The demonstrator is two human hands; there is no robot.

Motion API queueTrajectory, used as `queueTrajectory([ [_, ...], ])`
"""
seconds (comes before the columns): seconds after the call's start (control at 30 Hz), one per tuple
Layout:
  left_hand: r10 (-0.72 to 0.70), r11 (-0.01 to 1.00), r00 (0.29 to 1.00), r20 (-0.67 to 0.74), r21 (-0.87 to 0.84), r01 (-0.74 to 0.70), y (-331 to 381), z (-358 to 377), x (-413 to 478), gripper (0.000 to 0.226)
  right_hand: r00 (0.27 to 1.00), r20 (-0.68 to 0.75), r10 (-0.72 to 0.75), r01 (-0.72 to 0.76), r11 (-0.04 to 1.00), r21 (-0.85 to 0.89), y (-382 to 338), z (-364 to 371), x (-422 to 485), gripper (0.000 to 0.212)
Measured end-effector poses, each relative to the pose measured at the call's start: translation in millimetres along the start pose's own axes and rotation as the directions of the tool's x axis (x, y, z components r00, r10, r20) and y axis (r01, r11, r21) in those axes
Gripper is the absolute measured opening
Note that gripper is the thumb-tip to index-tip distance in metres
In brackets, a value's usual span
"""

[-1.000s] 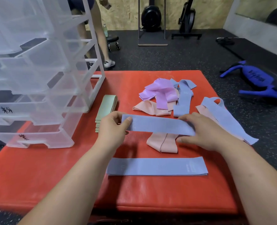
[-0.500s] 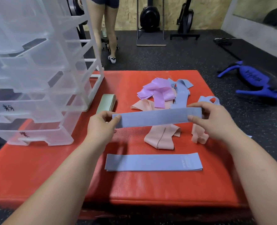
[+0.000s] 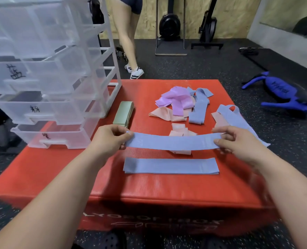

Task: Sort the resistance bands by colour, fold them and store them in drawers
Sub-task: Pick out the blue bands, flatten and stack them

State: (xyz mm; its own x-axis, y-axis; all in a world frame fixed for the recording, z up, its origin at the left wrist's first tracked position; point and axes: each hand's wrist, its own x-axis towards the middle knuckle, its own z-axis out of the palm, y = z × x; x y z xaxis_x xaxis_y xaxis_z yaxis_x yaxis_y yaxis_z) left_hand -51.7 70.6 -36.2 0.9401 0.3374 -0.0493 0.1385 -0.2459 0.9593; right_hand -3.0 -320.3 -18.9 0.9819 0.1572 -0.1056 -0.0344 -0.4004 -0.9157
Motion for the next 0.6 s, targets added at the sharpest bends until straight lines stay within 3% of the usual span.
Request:
queueTrajectory([
  [0.2,0.066,0.958,0.998,0.005,0.281,-0.064,-10,-9,-18,0.016,0.997,-0.057,-0.045,0.033,0.978,-0.207,11,3,-17,0.03],
  [0.33,0.189,0.832,0.982,0.016,0.528,-0.169,-12,-8,-31,0.018,0.991,-0.08,-0.102,0.062,0.913,-0.403,16,14,-22,0.032],
  [0.6,0.268,0.647,0.959,0.086,0.722,-0.246,-29,2,-41,0.011,0.99,-0.004,-0.144,0.115,0.808,-0.578,24,26,-27,0.033],
])
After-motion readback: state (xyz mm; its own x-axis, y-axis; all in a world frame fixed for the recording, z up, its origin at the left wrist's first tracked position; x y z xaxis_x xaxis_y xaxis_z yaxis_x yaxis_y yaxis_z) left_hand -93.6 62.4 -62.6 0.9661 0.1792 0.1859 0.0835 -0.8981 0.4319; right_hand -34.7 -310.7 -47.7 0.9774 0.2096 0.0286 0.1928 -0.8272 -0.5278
